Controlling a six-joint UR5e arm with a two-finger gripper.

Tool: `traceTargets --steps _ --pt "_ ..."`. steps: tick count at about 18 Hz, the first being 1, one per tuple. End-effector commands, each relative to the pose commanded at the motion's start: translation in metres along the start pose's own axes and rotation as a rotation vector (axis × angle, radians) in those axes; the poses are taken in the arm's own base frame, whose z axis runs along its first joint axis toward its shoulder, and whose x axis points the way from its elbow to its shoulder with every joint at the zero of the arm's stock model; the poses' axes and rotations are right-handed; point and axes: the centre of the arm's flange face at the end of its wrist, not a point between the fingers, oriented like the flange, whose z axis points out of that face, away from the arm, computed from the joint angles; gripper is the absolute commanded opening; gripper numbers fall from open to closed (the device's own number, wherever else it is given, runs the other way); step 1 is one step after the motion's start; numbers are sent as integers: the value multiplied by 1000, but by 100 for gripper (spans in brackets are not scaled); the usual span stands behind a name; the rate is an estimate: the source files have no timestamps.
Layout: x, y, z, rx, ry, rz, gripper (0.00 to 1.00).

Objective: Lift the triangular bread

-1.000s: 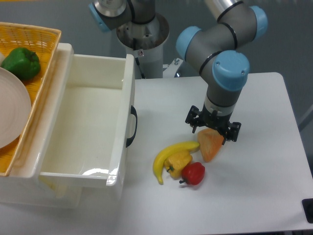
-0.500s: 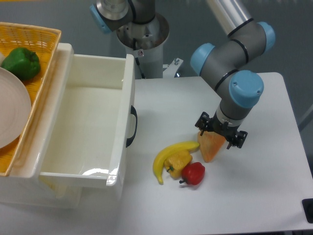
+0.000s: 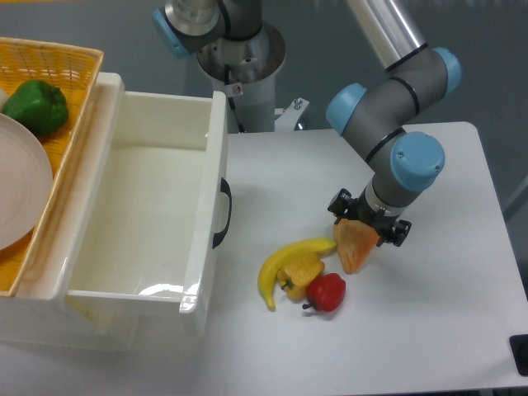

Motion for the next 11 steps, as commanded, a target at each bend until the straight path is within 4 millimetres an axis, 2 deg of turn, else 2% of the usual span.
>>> traceTargets --steps 6,11 --pt "-6 -4 12 -8 -5 6 100" --pt "-7 -7 16 -81 -64 36 100"
